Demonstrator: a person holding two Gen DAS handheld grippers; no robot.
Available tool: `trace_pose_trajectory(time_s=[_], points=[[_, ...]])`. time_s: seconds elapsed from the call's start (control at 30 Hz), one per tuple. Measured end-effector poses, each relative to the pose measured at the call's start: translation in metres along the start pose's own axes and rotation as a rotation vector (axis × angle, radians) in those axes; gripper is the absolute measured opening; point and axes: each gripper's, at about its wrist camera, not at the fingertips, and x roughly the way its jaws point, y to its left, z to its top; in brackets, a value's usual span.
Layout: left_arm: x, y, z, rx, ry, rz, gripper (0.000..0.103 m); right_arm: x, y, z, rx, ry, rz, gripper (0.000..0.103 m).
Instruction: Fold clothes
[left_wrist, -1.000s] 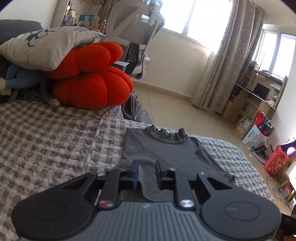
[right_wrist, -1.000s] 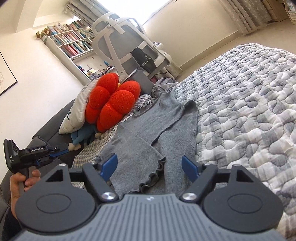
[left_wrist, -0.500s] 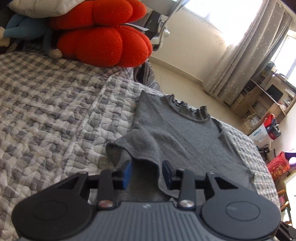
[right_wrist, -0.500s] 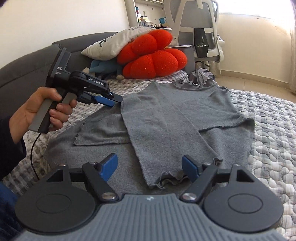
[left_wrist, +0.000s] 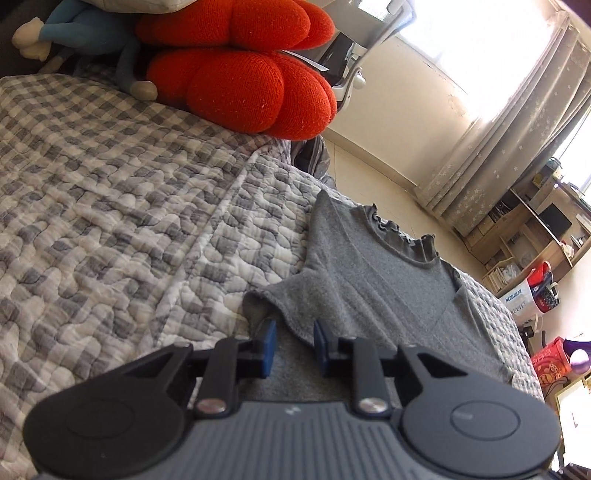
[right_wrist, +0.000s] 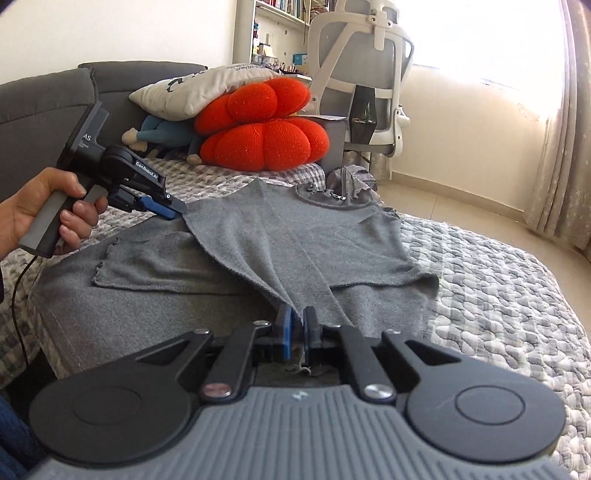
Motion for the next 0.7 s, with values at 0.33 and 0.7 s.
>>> trace_pose_trajectory(time_s=[0.33, 0.7], points=[[-0.008, 0.012, 0.008, -0.066, -0.059, 0.083, 0.028, 0.001, -0.005, -0.006, 0.051, -0.006, 0.006, 0.009], [0.012, 0.000, 0.013, 0.134, 0.001, 0.069, 0.015, -0.001, -0.010, -0.015, 0.097, 0.002, 0.037, 0.018]])
